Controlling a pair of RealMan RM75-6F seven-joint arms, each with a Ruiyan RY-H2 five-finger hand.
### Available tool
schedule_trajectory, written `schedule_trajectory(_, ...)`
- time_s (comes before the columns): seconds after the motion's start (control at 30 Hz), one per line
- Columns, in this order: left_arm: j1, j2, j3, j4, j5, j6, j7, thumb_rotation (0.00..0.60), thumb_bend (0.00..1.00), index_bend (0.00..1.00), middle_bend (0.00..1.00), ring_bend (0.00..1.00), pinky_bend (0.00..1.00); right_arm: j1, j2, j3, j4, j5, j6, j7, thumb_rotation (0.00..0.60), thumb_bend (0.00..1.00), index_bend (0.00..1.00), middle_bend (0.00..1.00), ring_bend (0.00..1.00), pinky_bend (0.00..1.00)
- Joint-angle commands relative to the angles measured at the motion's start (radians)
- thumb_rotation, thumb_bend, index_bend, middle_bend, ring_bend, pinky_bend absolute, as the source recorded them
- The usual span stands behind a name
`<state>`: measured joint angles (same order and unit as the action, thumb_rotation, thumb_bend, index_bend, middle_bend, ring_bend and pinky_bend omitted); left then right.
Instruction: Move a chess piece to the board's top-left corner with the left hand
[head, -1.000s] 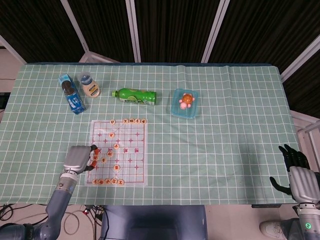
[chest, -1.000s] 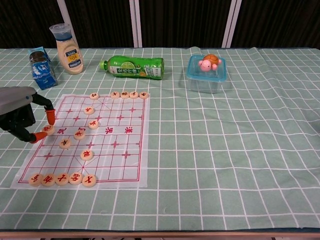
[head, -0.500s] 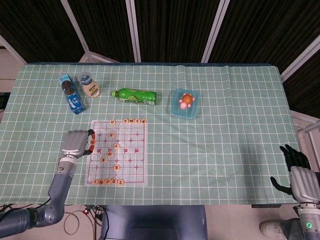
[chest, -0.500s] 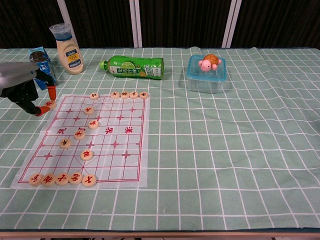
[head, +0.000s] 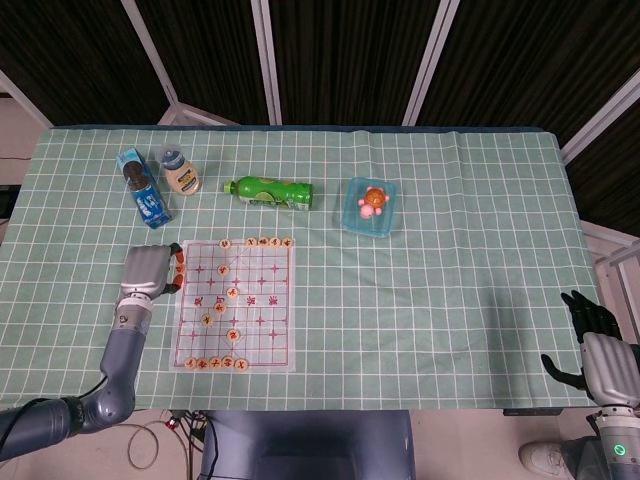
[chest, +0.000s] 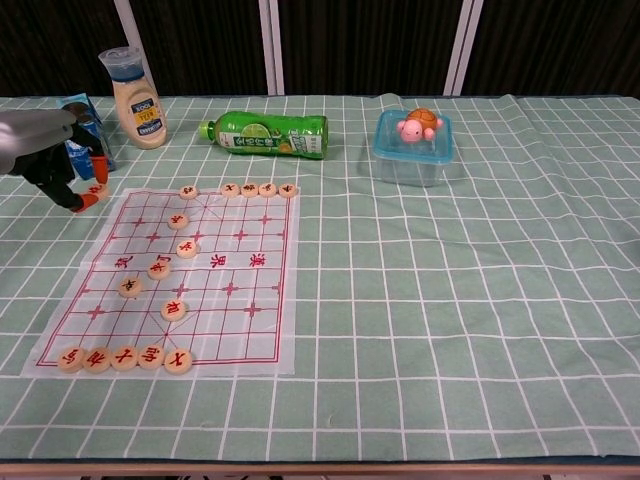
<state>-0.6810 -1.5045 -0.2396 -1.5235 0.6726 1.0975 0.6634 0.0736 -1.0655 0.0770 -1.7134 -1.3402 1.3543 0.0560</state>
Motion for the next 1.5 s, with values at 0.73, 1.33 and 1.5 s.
schedule_trajectory(0.73,-0.089,-0.104,-0.028,0.285,-0.043,-0.135,-0.054,0.600,0.36,0.51,1.00,0.98,1.00,0.002,0.007,0.001,-0.017,0.031,-0.023,0.000,0.600,0.32,0.00,0.00,0.00,0.00)
schedule_trajectory(1.33,-0.192,-0.252,-0.062,0.558,-0.046,-0.245,-0.082,0.600,0.36,0.51,1.00,0.98,1.00,0.002,0.014,0.004,-0.021,0.040,-0.031,0.018,0.600,0.32,0.00,0.00,0.00,0.00)
schedule_trajectory(1.5,-0.205,-0.278,-0.062,0.601,-0.050,-0.266,-0.079,0.600,0.36,0.51,1.00,0.98,1.00,0.001,0.015,0.004,-0.022,0.039,-0.030,0.021,0.600,0.32,0.00,0.00,0.00,0.00)
